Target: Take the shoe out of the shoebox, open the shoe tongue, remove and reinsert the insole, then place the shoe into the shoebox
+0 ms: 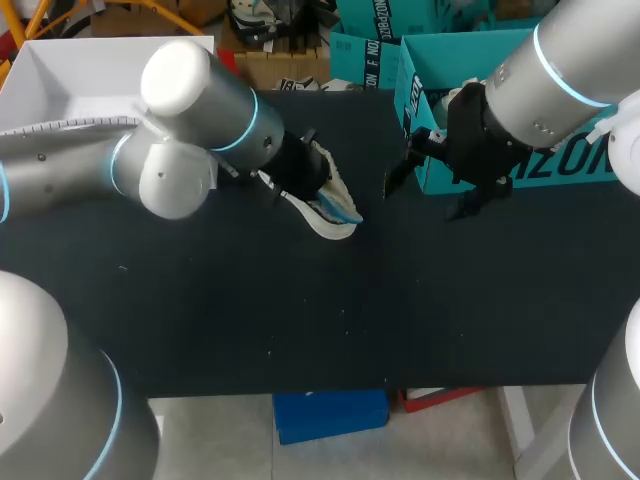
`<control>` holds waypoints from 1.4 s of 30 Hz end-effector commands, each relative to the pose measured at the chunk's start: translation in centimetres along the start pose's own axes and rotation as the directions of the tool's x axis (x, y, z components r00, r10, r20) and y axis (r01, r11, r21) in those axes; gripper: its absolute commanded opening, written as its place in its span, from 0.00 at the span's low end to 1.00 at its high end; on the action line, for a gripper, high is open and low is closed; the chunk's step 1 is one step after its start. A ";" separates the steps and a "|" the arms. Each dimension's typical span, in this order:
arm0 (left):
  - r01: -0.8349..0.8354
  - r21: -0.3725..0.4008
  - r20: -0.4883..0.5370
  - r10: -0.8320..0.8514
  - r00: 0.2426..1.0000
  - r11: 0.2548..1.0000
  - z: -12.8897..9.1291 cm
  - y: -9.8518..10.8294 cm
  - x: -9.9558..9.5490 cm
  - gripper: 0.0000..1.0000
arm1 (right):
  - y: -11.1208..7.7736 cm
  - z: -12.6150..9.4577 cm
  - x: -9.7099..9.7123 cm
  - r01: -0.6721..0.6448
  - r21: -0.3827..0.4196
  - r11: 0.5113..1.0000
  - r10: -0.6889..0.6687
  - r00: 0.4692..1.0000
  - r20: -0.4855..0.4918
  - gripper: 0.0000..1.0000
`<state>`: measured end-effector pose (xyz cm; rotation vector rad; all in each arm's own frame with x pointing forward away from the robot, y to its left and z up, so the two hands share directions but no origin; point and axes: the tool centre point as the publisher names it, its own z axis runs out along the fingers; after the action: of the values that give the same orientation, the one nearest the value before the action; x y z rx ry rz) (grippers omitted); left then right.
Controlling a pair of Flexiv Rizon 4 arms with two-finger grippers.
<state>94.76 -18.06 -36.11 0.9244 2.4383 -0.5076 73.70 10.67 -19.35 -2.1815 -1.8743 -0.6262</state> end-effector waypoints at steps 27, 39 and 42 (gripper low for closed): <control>-0.035 0.066 -0.036 0.038 0.999 0.997 0.0 -0.6 0.9 0.00 | 0.0 0.1 0.1 -0.001 0.000 1.000 0.001 1.000 0.002 1.00; -0.062 0.009 -0.020 0.062 0.998 0.998 -0.4 0.2 0.6 0.00 | 0.0 0.1 0.1 -0.001 0.000 1.000 0.001 1.000 0.002 1.00; -0.073 -0.011 -0.021 0.073 0.997 0.997 -0.5 0.5 0.7 0.00 | 0.0 0.1 0.1 -0.001 0.000 1.000 0.001 1.000 0.002 1.00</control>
<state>94.62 -17.30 -36.32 1.0222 2.4126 -0.4780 73.69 10.67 -19.35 -2.1814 -1.8743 -0.6262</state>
